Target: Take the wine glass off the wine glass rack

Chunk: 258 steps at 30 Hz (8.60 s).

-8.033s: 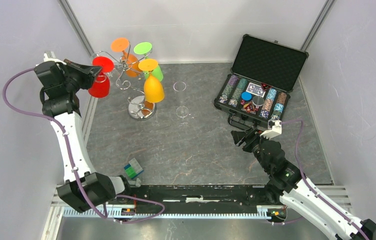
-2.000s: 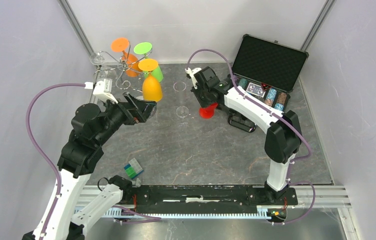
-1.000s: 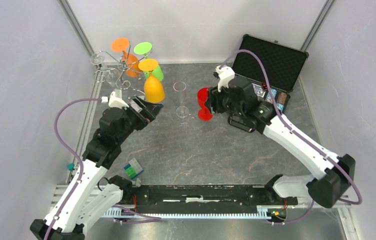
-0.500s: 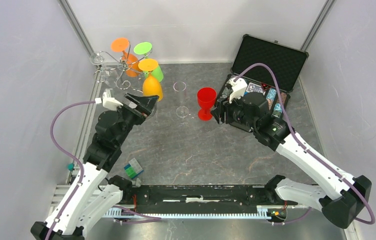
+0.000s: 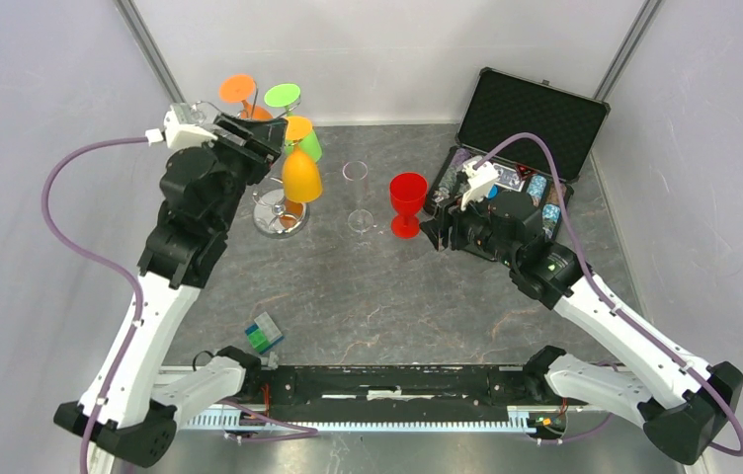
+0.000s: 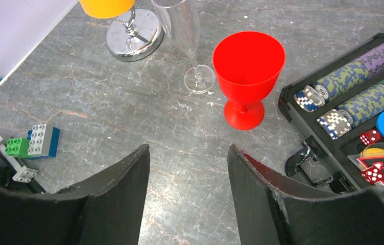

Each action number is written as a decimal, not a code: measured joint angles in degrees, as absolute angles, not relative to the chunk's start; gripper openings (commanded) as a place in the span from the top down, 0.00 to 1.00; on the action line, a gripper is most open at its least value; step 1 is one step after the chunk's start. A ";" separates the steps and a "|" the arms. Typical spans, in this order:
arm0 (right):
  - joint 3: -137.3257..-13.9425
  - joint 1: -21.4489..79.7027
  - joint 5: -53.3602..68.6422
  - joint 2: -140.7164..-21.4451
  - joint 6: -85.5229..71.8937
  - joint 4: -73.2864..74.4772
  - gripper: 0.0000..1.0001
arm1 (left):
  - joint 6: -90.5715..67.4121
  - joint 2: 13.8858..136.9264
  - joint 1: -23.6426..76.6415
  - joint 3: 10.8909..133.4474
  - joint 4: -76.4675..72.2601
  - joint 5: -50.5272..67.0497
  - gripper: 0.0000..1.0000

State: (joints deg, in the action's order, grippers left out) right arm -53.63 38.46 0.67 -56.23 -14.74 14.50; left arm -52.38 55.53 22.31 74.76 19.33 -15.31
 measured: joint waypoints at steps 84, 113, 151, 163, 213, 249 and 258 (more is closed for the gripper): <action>-48.14 38.46 1.80 -56.42 -17.08 11.18 0.38 | -58.67 75.40 1.85 75.92 14.37 18.74 0.76; -47.00 38.46 2.07 -56.58 -17.50 10.72 0.39 | -70.61 78.78 3.46 73.25 2.37 24.67 0.83; -46.17 38.46 2.55 -56.05 -18.79 10.28 0.31 | -71.35 72.71 -2.55 73.01 4.32 25.61 0.98; -45.30 38.46 2.74 -54.37 -19.03 8.69 0.20 | -71.44 77.91 -2.46 73.25 1.13 25.56 0.98; -30.85 38.46 10.35 -45.54 -31.59 -16.95 0.07 | -76.42 72.99 17.96 76.95 -13.74 25.69 0.98; -18.31 38.50 9.63 -46.92 -61.25 -78.00 0.08 | -108.71 61.19 38.02 55.02 -36.82 18.37 0.98; -16.91 38.50 10.57 -47.16 -63.83 -78.67 0.27 | -108.71 60.16 38.04 55.05 -38.76 17.19 0.98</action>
State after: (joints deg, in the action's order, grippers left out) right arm -16.91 38.50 10.57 -47.16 -63.83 -78.67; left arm -108.71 60.16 38.04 55.05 -38.76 17.19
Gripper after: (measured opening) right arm 0.785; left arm 0.030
